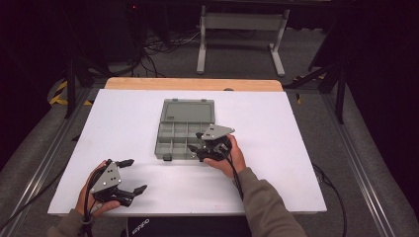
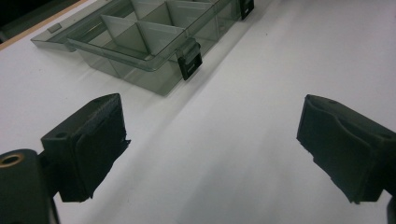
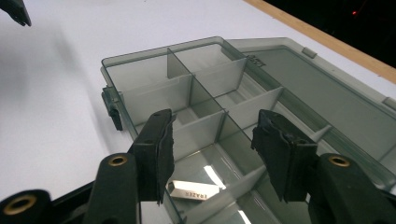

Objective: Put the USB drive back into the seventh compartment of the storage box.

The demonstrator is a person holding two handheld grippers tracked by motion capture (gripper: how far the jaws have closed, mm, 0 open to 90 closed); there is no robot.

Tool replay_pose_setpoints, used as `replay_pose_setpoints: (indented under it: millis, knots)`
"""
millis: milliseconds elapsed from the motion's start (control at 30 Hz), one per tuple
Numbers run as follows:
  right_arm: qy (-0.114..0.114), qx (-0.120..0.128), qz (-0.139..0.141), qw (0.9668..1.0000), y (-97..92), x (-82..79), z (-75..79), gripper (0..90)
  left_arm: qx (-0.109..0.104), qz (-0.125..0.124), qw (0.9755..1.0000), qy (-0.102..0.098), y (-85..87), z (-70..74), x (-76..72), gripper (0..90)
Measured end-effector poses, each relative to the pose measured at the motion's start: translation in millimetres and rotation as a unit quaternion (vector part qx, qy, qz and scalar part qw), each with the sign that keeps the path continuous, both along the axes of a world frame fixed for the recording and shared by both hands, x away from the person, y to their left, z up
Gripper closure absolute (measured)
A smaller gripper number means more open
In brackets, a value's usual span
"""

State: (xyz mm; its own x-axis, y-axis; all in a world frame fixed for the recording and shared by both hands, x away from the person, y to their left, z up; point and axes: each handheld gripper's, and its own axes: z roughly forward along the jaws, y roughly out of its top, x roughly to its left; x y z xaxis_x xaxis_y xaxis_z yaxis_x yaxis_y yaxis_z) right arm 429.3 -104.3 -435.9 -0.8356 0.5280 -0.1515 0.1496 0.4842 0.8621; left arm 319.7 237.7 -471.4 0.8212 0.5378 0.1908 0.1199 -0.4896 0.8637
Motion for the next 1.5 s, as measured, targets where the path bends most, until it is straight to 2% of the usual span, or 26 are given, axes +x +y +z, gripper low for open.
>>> replay_pose_setpoints:
  millis: [133,300,367,533,800,1067,1200,1367,1433,1467,1500]
  knots:
    - [-0.015,0.009,-0.007,0.9998,-6.0,-7.5,3.0,47.5,-0.006,0.002,1.0000,-0.005,-0.1,1.3,-0.7,9.5]
    - [-0.022,0.015,-0.005,0.9996,-10.0,-13.6,5.9,47.9,-0.004,0.002,1.0000,-0.007,0.3,1.7,-0.7,9.8]
    - [-0.034,0.004,-0.004,0.9994,-12.0,-19.7,7.0,48.3,-0.003,0.002,1.0000,-0.008,0.4,2.1,-1.0,10.1]
    - [-0.046,0.000,-0.004,0.9989,-19.9,-28.8,9.4,48.9,-0.003,0.003,0.9999,-0.014,0.6,4.0,-2.5,11.5]
    - [-0.051,0.011,-0.009,0.9986,-35.6,-39.0,14.2,49.4,-0.002,0.001,0.9999,-0.014,-0.2,4.4,-2.5,12.0]
    - [-0.057,0.002,-0.007,0.9984,-48.5,-55.1,13.6,50.1,-0.002,-0.001,0.9999,-0.016,0.2,5.4,-3.0,14.8]
    - [-0.055,-0.006,-0.003,0.9984,-53.2,-63.0,10.3,52.5,-0.002,-0.002,0.9999,-0.014,-0.5,5.3,-2.9,17.3]
    - [-0.055,-0.017,0.001,0.9983,-58.6,-70.0,6.6,56.4,-0.003,0.002,0.9999,-0.014,-1.6,5.6,-2.9,27.6]
    - [-0.047,-0.014,0.003,0.9988,-62.0,-72.4,4.9,58.1,-0.003,0.003,0.9999,-0.013,-2.1,5.6,-2.8,29.3]
    - [-0.040,-0.013,0.006,0.9991,-64.1,-74.0,3.3,60.4,-0.003,0.000,0.9999,-0.014,-2.1,6.0,-3.1,34.3]
    - [-0.040,-0.013,0.006,0.9991,-64.1,-74.0,3.3,60.4,-0.003,0.000,0.9999,-0.014,-2.1,6.0,-3.1,35.4]
